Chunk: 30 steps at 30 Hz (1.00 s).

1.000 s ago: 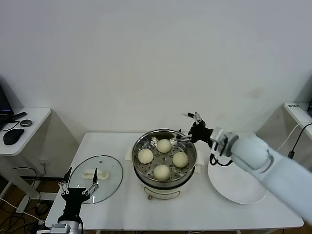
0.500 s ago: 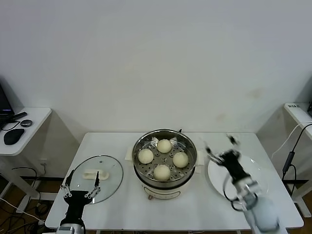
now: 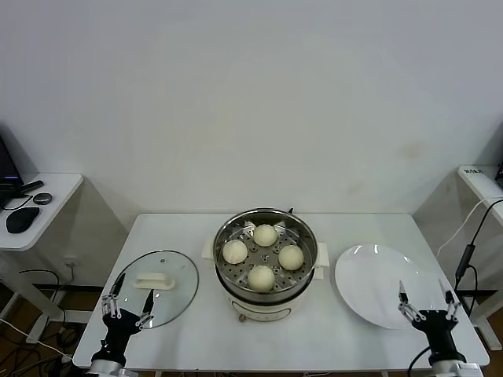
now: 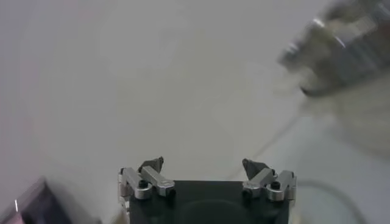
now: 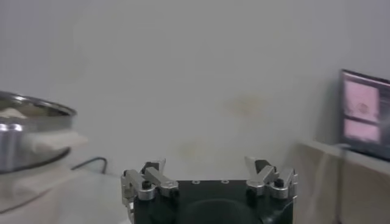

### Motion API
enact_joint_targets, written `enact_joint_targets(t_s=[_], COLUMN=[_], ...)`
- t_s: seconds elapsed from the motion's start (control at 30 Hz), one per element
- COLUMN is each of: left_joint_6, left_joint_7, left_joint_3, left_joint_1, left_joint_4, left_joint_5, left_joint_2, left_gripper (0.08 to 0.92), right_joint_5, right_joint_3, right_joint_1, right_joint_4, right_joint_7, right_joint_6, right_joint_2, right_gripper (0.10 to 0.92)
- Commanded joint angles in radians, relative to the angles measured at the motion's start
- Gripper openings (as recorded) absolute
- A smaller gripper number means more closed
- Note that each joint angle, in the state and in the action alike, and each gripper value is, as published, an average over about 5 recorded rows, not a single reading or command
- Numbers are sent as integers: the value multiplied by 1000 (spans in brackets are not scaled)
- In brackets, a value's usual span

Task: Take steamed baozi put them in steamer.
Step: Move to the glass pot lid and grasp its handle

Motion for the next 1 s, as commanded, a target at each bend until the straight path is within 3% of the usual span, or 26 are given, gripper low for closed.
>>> enact_joint_targets(t_s=[0.03, 0.5, 1.0], left_joint_6=[-66, -91, -93], left_joint_7=[-43, -44, -28], left_joint_3=[-19, 46, 105], left_joint_1=[-93, -313, -470], left_joint_4=[235, 396, 552], left_joint_5=[559, 623, 621], left_joint_2=[85, 109, 145], left_gripper=[823, 823, 823], right_joint_5=[21, -40, -74], right_joint_3=[71, 43, 42], right_joint_1=[-43, -52, -56], right_joint_4=[16, 4, 3], right_joint_7=[12, 20, 19], right_joint_6=[2, 63, 71], right_joint_2=[66, 93, 107], right_gripper=[823, 823, 823])
